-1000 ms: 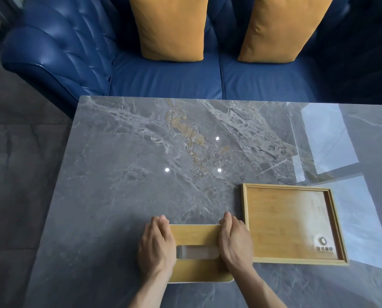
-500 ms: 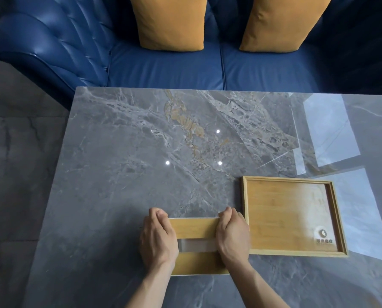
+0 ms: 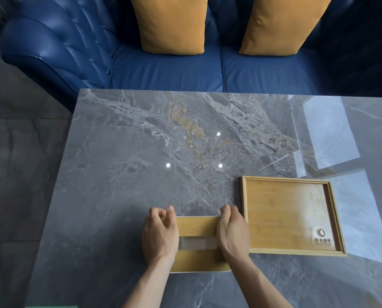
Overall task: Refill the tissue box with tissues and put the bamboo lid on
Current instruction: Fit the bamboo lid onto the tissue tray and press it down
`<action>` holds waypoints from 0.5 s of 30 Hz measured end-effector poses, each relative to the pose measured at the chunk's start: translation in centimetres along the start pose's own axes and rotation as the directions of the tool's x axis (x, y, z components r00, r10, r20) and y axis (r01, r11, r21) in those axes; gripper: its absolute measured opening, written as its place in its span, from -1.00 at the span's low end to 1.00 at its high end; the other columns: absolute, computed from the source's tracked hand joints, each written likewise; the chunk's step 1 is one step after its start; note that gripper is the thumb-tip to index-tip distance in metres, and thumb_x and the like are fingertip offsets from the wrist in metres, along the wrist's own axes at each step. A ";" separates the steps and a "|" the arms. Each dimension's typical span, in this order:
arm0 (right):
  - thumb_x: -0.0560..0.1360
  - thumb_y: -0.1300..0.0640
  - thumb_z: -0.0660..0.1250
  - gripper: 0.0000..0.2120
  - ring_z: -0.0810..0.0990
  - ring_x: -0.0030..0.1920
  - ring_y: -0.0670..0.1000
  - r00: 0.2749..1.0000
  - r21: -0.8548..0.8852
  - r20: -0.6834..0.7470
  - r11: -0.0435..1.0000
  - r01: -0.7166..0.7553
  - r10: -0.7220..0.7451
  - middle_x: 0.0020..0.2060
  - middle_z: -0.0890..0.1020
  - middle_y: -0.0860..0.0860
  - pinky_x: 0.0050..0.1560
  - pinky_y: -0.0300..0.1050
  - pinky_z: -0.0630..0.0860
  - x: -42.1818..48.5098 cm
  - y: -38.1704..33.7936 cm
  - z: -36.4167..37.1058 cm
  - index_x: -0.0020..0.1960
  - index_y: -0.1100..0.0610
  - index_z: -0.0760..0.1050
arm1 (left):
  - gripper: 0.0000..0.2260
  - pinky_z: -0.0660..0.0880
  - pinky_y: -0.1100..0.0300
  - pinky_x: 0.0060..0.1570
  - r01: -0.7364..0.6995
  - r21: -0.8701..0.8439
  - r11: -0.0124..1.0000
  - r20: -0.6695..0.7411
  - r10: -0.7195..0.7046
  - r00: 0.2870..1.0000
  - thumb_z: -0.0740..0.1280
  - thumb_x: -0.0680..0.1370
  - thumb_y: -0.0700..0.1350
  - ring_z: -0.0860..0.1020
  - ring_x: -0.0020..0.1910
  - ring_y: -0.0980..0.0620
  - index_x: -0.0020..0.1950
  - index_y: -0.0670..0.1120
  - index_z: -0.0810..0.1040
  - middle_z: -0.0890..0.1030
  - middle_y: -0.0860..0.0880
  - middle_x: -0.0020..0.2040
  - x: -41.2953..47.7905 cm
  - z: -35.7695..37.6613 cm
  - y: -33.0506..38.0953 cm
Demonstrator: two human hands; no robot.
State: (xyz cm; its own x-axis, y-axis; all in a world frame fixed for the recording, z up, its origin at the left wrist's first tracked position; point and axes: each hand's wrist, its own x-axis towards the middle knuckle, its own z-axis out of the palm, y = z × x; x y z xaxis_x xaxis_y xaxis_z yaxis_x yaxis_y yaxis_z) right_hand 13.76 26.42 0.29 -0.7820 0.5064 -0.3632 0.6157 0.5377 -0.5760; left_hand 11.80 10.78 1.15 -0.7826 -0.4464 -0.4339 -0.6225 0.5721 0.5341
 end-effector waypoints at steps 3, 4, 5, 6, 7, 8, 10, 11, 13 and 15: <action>0.62 -0.11 -0.09 -0.58 0.53 -0.24 0.05 1.000 -0.026 -0.022 1.000 -0.004 0.003 -0.30 0.55 -0.04 -0.14 0.07 0.51 -0.2 -0.4 0.0 -0.22 0.01 0.42 | -0.74 0.41 0.05 -0.11 0.029 -0.043 0.999 0.015 -0.028 0.999 0.18 0.53 0.17 0.54 -0.03 -0.17 -0.11 0.00 0.44 0.59 0.00 -0.04 -0.1 0.3 0.2; 0.61 -0.14 -0.10 -0.56 0.52 -0.26 0.04 0.999 -0.032 -0.030 0.999 -0.024 0.023 -0.33 0.54 -0.04 -0.17 0.05 0.49 -0.3 -0.6 0.0 -0.27 0.00 0.39 | -0.76 0.38 0.07 -0.13 0.054 -0.043 0.998 0.022 -0.053 0.998 0.19 0.54 0.15 0.55 -0.02 -0.18 -0.10 0.00 0.46 0.60 0.00 -0.02 0.0 0.4 0.3; 0.61 -0.18 -0.10 -0.53 0.51 -0.28 0.03 0.998 -0.037 -0.034 0.997 -0.061 0.060 -0.34 0.53 -0.05 -0.20 0.02 0.47 -0.3 -0.8 0.0 -0.31 0.00 0.37 | -0.78 0.36 0.09 -0.13 0.079 -0.041 0.996 0.024 -0.078 0.997 0.19 0.55 0.14 0.55 -0.01 -0.18 -0.10 0.01 0.47 0.61 0.00 0.00 0.0 0.5 0.4; 0.61 -0.23 -0.10 -0.49 0.51 -0.29 0.01 0.994 -0.042 -0.034 0.993 -0.107 0.105 -0.34 0.54 -0.04 -0.21 0.00 0.43 -0.2 -1.0 -0.1 -0.33 0.01 0.36 | -0.77 0.36 0.09 -0.12 0.107 -0.042 0.993 0.024 -0.106 0.994 0.19 0.55 0.14 0.55 0.00 -0.18 -0.10 0.01 0.49 0.63 0.00 0.03 0.2 0.6 0.5; 0.60 -0.28 -0.10 -0.46 0.51 -0.29 0.00 0.989 -0.044 -0.032 0.988 -0.145 0.143 -0.34 0.54 -0.04 -0.22 -0.02 0.40 -0.1 -1.2 -0.1 -0.35 0.02 0.36 | -0.74 0.37 0.09 -0.11 0.141 -0.045 0.989 0.025 -0.140 0.990 0.17 0.54 0.17 0.56 0.00 -0.18 -0.10 0.01 0.51 0.64 0.00 0.04 0.3 0.7 0.4; 0.59 -0.30 -0.10 -0.44 0.51 -0.30 0.00 0.986 -0.046 -0.033 0.985 -0.165 0.163 -0.35 0.54 -0.03 -0.23 -0.02 0.38 -0.1 -1.3 -0.1 -0.36 0.03 0.35 | -0.68 0.38 0.08 -0.10 0.178 -0.045 0.983 0.024 -0.177 0.984 0.14 0.54 0.21 0.56 0.00 -0.18 -0.09 0.01 0.52 0.64 -0.01 0.04 0.5 0.9 0.4; 0.59 -0.28 -0.08 -0.46 0.50 -0.31 0.01 0.984 -0.052 -0.042 0.984 -0.173 0.171 -0.36 0.53 -0.02 -0.23 0.00 0.42 0.0 -1.2 0.0 -0.37 0.04 0.32 | -0.56 0.39 0.06 -0.09 0.226 -0.030 0.974 0.015 -0.225 0.974 0.03 0.52 0.30 0.56 -0.01 -0.18 -0.06 0.03 0.55 0.64 -0.03 0.02 0.8 1.1 0.3; 0.59 -0.24 -0.06 -0.49 0.50 -0.31 0.03 0.985 -0.059 -0.044 0.984 -0.171 0.168 -0.36 0.52 -0.02 -0.21 0.02 0.47 0.0 -1.2 0.1 -0.37 0.04 0.31 | -0.54 0.38 0.05 -0.09 0.229 -0.020 0.973 0.009 -0.229 0.973 0.00 0.52 0.30 0.56 -0.01 -0.19 -0.06 0.04 0.56 0.64 -0.03 0.03 0.8 1.2 0.3; 0.59 -0.14 -0.03 -0.57 0.49 -0.29 0.05 0.986 -0.076 -0.047 0.984 -0.160 0.157 -0.34 0.50 -0.03 -0.16 0.06 0.52 0.1 -1.1 0.1 -0.37 0.02 0.29 | -0.56 0.40 0.04 -0.09 0.208 -0.006 0.978 -0.009 -0.209 0.978 -0.01 0.53 0.26 0.56 -0.02 -0.21 -0.09 0.04 0.55 0.65 -0.04 0.02 0.8 1.1 0.5; 0.58 -0.07 0.00 -0.63 0.47 -0.30 0.03 0.988 -0.083 -0.051 0.986 -0.146 0.142 -0.34 0.49 -0.03 -0.16 0.06 0.52 0.1 -1.1 0.1 -0.36 0.02 0.29 | -0.61 0.43 0.02 -0.11 0.186 0.007 0.983 -0.029 -0.185 0.982 -0.01 0.54 0.19 0.56 -0.06 -0.22 -0.12 0.03 0.53 0.65 -0.05 -0.01 0.6 1.1 0.7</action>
State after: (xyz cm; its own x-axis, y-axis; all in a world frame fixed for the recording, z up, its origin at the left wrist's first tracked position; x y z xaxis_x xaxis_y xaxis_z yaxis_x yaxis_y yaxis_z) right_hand 12.95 25.83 0.84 -0.6805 0.6116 -0.4036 0.7293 0.5120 -0.4539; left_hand 10.90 11.64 0.49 -0.6537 -0.5642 -0.5043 -0.7568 0.4840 0.4394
